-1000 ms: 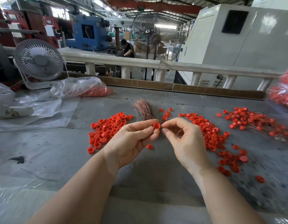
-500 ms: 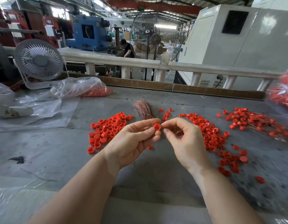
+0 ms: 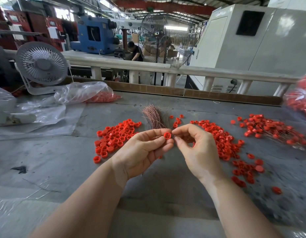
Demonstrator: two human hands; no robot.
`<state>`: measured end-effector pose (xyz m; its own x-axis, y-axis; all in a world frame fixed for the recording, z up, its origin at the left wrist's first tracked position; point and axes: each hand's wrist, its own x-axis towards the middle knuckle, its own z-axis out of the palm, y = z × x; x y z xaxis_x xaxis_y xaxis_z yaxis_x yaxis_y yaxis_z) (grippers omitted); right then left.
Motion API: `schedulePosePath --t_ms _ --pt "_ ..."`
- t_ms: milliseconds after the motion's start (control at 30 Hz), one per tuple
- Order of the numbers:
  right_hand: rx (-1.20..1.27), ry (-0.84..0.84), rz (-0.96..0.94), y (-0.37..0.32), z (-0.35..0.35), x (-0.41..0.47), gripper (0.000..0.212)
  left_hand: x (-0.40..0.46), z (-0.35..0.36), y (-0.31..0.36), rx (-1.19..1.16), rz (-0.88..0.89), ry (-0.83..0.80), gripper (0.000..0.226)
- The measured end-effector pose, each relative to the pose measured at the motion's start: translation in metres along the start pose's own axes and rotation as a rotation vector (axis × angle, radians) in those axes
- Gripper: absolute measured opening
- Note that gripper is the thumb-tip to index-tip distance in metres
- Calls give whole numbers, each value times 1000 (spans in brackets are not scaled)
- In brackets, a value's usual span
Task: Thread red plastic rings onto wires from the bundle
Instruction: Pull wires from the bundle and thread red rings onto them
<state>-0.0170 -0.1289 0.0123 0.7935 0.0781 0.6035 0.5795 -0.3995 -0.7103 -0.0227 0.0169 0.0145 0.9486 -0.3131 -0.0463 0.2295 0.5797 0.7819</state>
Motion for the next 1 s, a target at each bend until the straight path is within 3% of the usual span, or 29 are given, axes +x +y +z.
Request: schedulePosePath --t_ms 1000 --pt "-67 51 -66 4 -2 0 26 0 0 -1 43 5 -15 21"
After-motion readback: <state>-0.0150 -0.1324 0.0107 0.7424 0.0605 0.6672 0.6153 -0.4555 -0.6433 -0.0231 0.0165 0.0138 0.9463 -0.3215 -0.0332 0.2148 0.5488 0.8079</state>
